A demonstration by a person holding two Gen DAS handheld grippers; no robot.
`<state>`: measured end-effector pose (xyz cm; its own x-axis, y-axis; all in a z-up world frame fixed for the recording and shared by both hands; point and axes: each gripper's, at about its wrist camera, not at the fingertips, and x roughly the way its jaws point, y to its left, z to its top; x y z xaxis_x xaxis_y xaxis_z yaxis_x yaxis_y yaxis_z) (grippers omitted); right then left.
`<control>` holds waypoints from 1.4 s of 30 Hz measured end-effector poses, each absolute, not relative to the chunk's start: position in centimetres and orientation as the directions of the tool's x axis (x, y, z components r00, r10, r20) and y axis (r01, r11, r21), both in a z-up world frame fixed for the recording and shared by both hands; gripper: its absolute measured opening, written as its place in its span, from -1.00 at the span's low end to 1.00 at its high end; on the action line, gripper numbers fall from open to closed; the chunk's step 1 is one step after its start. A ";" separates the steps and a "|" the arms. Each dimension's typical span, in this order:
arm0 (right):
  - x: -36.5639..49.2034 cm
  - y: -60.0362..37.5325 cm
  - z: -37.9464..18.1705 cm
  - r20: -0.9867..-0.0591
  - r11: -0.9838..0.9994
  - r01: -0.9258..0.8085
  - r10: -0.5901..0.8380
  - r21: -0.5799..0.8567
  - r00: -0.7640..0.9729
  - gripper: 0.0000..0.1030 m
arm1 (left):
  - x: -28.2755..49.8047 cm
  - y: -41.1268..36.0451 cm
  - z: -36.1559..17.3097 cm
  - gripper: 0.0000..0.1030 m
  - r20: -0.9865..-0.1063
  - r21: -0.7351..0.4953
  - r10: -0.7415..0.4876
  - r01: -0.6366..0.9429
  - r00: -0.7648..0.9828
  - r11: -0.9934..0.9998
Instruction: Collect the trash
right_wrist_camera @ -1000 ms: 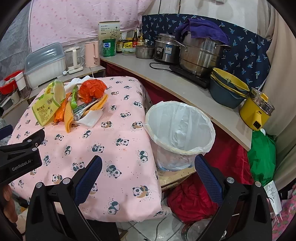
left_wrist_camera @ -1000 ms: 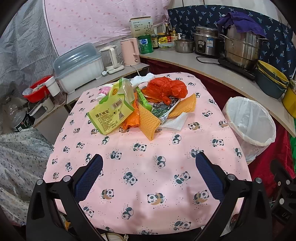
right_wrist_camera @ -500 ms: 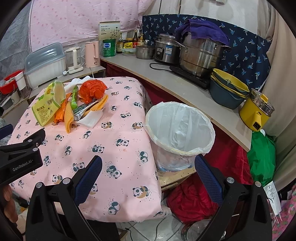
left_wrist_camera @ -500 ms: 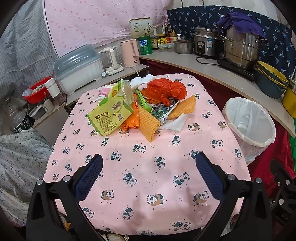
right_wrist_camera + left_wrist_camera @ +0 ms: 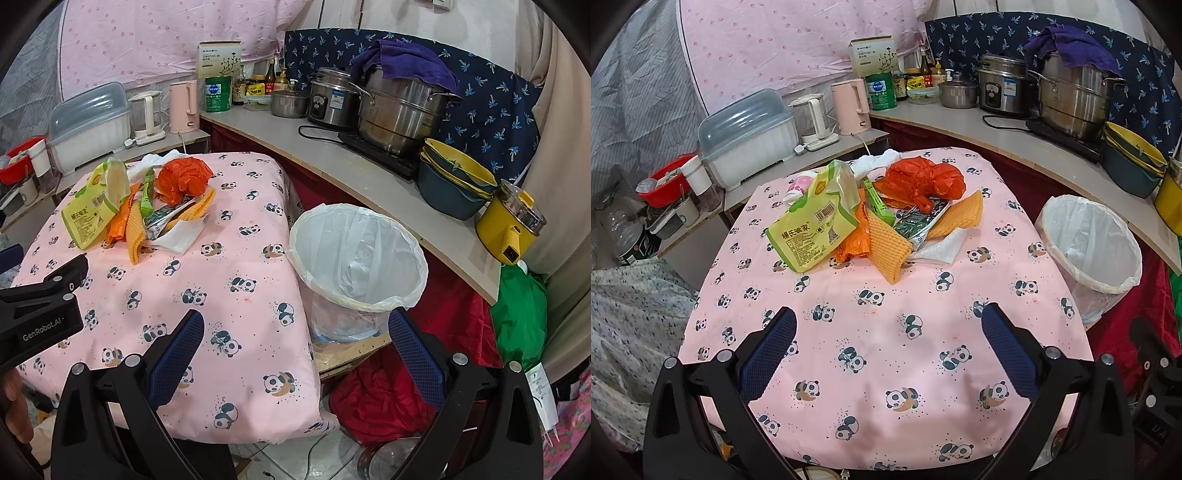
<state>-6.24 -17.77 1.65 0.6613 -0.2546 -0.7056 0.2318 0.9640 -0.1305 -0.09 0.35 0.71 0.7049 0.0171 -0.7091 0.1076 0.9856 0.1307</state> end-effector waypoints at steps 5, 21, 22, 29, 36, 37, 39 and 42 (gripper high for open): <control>-6.2 -17.7 1.7 -0.705 0.964 0.231 -0.256 -0.133 0.662 0.87 | -0.2 0.2 0.7 0.86 -0.710 0.131 0.016 0.110 0.704 0.985; -6.2 -17.7 1.6 -0.707 0.963 0.234 -0.260 -0.137 0.658 0.87 | -0.1 0.4 0.7 0.86 -0.713 0.129 0.015 0.110 0.701 0.986; -6.1 -17.5 1.4 -0.707 0.963 0.234 -0.260 -0.137 0.658 0.87 | -0.1 0.4 0.7 0.86 -0.714 0.129 0.015 0.110 0.700 0.986; -6.1 -17.6 1.4 -0.708 0.962 0.234 -0.261 -0.138 0.656 0.87 | -0.1 0.4 0.7 0.86 -0.714 0.128 0.015 0.110 0.700 0.986; -6.1 -17.5 1.4 -0.707 0.962 0.234 -0.261 -0.138 0.657 0.87 | -0.1 0.4 0.6 0.86 -0.713 0.127 0.014 0.109 0.701 0.986; -6.1 -17.5 1.4 -0.707 0.962 0.234 -0.261 -0.138 0.658 0.87 | -0.1 0.4 0.6 0.86 -0.713 0.127 0.015 0.109 0.701 0.986; -6.1 -17.7 1.4 -0.706 0.962 0.235 -0.263 -0.139 0.657 0.87 | -0.1 0.5 0.6 0.86 -0.713 0.126 0.014 0.109 0.701 0.986; -6.2 -17.9 1.5 -0.704 0.961 0.237 -0.266 -0.141 0.658 0.87 | -0.1 0.4 0.6 0.86 -0.714 0.127 0.014 0.110 0.700 0.986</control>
